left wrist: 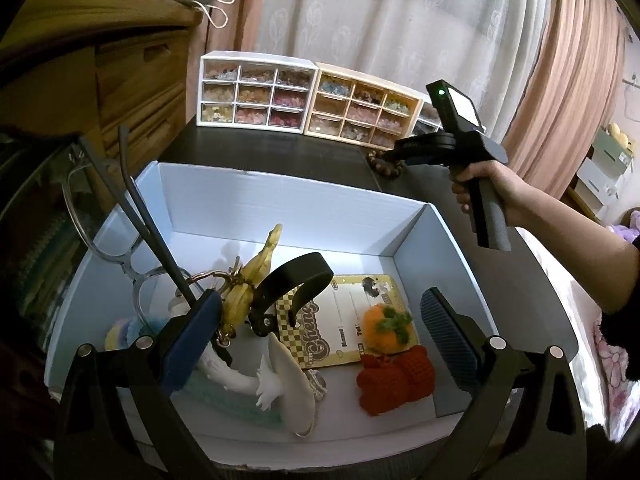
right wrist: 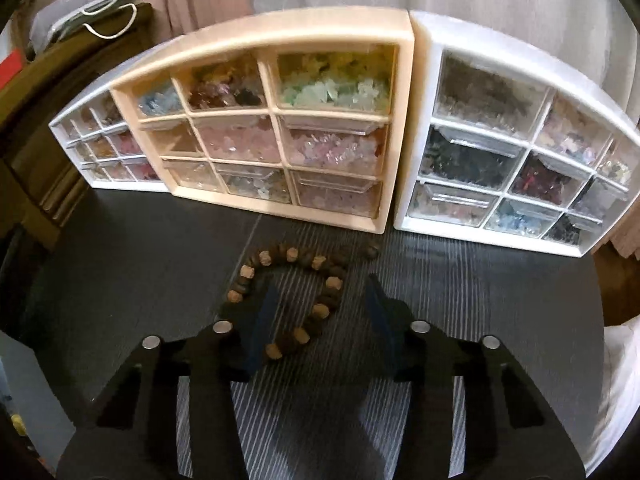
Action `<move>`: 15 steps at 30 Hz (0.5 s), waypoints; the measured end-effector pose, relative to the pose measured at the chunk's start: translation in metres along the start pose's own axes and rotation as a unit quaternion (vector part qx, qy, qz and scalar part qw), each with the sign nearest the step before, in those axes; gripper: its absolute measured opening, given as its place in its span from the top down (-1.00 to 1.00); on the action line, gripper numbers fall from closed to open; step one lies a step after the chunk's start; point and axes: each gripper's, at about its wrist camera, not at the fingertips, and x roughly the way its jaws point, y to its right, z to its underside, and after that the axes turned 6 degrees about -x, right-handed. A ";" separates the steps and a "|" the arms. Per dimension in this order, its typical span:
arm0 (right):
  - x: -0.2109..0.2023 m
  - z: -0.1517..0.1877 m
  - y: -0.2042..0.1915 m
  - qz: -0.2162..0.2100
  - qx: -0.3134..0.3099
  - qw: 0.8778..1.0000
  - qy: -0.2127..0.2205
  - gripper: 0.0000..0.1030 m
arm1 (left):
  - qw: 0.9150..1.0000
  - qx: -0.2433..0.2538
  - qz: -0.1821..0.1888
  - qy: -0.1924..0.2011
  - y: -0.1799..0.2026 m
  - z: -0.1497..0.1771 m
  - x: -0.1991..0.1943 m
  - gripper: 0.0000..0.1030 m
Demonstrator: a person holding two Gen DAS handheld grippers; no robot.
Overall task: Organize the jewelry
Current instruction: 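Move the right tool to the wooden bead bracelet and grasp it, then lift the bracelet with the right tool and carry it toward the box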
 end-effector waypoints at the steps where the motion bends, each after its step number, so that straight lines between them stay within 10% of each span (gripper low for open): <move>1: 0.000 0.000 0.000 0.004 0.000 1.000 0.005 0.22 | 1.000 0.000 0.001 0.000 0.000 0.000 0.000 -0.93; 15: 0.009 0.002 -0.029 0.022 -0.017 0.999 0.017 0.80 | 0.999 -0.027 0.025 -0.003 -0.004 -0.003 -0.005 -0.93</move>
